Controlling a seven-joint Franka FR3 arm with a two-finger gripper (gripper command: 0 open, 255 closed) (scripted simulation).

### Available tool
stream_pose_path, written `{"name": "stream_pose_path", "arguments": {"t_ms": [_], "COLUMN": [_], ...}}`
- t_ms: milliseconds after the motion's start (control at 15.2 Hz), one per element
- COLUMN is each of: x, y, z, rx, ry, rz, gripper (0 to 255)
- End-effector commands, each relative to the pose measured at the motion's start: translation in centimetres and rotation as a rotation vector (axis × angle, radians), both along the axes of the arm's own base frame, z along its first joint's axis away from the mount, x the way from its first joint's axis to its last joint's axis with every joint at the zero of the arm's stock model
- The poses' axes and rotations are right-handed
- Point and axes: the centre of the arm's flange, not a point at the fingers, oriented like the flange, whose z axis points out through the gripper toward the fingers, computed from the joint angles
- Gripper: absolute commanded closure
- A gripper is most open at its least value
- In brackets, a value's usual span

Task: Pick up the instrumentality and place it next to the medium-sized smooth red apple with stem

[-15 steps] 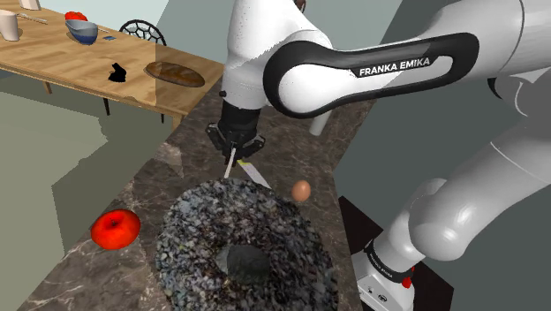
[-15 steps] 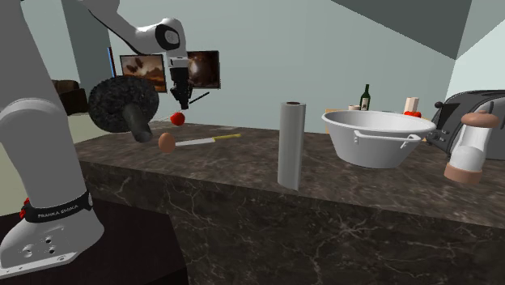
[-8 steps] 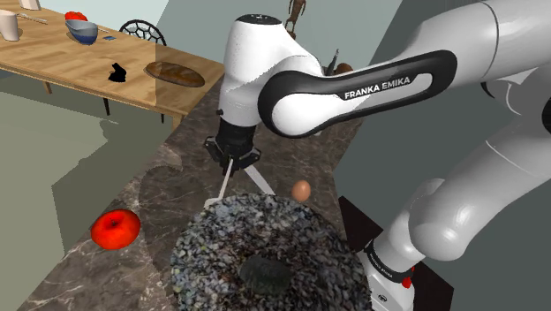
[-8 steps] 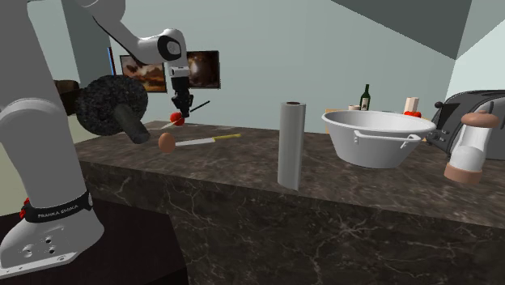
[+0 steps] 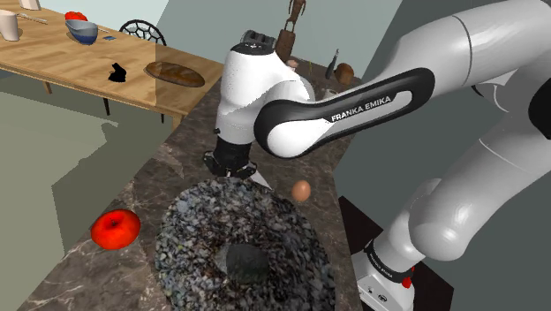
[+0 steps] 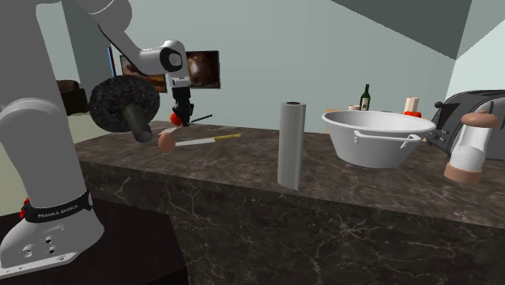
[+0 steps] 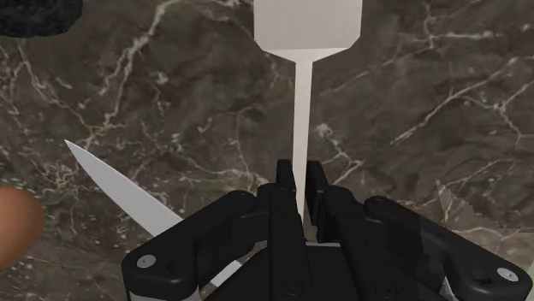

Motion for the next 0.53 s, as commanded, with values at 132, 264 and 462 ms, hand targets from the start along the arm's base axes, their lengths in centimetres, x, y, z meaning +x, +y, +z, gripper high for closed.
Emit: {"name": "stream_pose_path", "arguments": {"t_ms": [132,264,462], "x": [0.0,0.0,0.0], "y": [0.0,0.0,0.0], "z": [-2.1,-3.1,-3.1], "rx": [0.000,0.000,0.000], "ry": [0.000,0.000,0.000], "rz": [0.000,0.000,0.000], "gripper": [255,255,255]}}
